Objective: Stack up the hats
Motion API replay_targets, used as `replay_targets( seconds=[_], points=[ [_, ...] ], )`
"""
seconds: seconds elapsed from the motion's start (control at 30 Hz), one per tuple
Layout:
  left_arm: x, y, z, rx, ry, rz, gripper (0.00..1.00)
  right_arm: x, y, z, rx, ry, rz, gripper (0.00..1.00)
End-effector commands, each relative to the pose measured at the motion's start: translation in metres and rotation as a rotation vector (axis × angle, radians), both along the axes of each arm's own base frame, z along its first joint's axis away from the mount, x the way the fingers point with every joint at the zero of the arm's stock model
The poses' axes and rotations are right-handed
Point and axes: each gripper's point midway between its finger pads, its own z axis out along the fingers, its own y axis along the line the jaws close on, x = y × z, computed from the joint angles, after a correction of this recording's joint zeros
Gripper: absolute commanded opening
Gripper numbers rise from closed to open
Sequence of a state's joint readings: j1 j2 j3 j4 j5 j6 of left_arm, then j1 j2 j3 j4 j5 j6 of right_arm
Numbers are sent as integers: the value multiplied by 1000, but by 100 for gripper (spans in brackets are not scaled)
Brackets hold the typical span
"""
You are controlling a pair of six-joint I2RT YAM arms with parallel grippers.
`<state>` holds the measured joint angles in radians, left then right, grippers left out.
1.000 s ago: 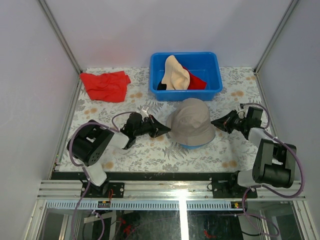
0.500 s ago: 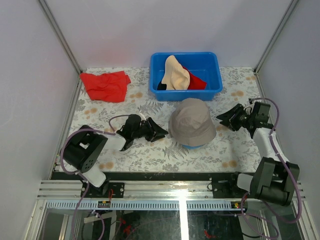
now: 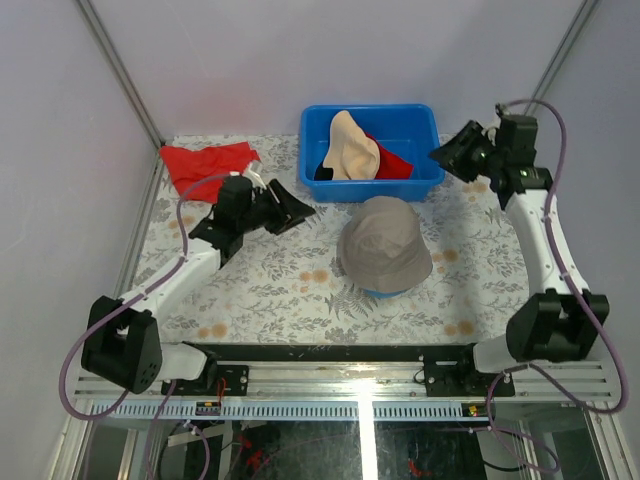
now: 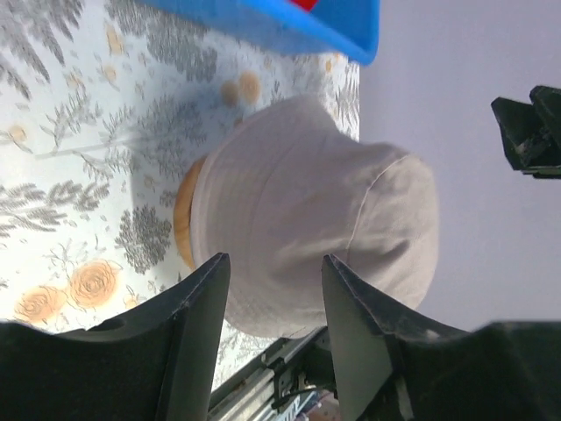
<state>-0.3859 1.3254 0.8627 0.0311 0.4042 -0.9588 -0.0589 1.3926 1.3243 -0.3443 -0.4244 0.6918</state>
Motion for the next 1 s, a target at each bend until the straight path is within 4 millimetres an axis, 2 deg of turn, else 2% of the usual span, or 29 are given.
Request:
replay_targets(
  seconds=[0.0,0.2,0.3,0.37,0.43,0.5,0.7,0.83,0.97],
  points=[
    [3,26,-2,114,40,5,46,39,0,12,-146,14,-15,53],
    [19,49,5,105,49,71,46,109,-2,-11,-194,68,8,58],
    [25,55,3,104,55,87,46,139,4,-18,-189,65,30,61],
    [28,57,-1,100,70,93,46,153,13,-32,-183,72,67,63],
    [29,59,-2,90,72,96,46,167,24,-34,-192,44,97,67],
    [32,62,-3,85,73,107,46,179,31,-42,-231,43,105,69],
    [41,70,-1,92,72,122,45,204,41,-87,-347,65,91,72],
    [44,80,-2,108,69,140,45,214,45,-118,-395,89,83,76],
    [45,93,-6,117,80,170,45,220,39,-146,-468,123,69,81]
  ],
)
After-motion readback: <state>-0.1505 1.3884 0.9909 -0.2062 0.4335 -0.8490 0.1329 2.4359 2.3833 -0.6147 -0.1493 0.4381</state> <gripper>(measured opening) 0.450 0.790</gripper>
